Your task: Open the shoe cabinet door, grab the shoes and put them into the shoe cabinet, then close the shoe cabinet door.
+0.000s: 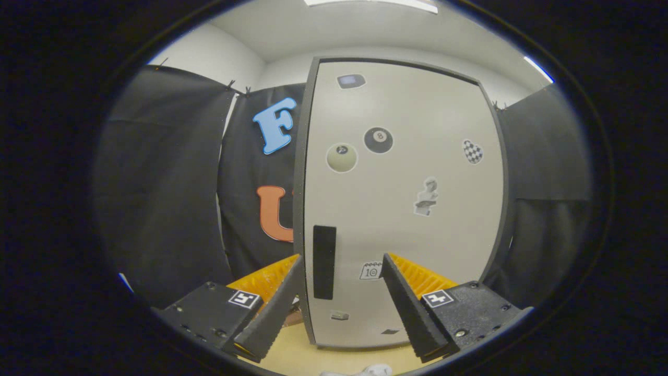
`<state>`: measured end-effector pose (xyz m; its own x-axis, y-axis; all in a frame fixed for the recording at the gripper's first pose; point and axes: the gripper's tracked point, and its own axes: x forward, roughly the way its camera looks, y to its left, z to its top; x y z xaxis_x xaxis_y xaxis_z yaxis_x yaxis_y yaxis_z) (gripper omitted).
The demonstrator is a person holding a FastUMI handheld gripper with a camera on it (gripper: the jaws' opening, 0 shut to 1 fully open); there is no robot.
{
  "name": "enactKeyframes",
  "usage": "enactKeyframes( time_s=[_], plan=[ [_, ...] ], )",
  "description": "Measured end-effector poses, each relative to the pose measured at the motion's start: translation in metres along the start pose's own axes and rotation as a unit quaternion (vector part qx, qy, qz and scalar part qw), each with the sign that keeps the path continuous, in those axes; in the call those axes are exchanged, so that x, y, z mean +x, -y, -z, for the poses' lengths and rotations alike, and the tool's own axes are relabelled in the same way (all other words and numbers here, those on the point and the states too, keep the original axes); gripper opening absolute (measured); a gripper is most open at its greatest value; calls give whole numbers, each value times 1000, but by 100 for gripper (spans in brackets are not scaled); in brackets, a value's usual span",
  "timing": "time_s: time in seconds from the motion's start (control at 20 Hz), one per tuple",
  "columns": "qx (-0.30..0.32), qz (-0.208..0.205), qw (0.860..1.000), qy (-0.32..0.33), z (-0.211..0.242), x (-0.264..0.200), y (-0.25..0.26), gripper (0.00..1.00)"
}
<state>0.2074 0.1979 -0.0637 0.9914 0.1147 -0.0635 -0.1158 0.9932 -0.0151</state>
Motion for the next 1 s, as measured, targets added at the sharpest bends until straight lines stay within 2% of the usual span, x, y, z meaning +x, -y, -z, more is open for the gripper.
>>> enactKeyframes(
  time_s=[0.25,0.45,0.55,0.6,0.65,0.7,0.75,1.0],
  plan=[
    [28,8,999,-33,25,56,-10,94],
    [39,15,998,-46,38,70,-11,86],
    [39,21,998,-44,41,73,-9,77],
    [46,13,998,-44,41,75,-12,65],
    [49,5,998,-48,43,73,-18,63],
    [45,9,998,-46,42,71,-17,49],
    [38,15,998,-47,42,71,-16,42],
    [42,3,998,-51,43,69,-16,31]
  ],
)
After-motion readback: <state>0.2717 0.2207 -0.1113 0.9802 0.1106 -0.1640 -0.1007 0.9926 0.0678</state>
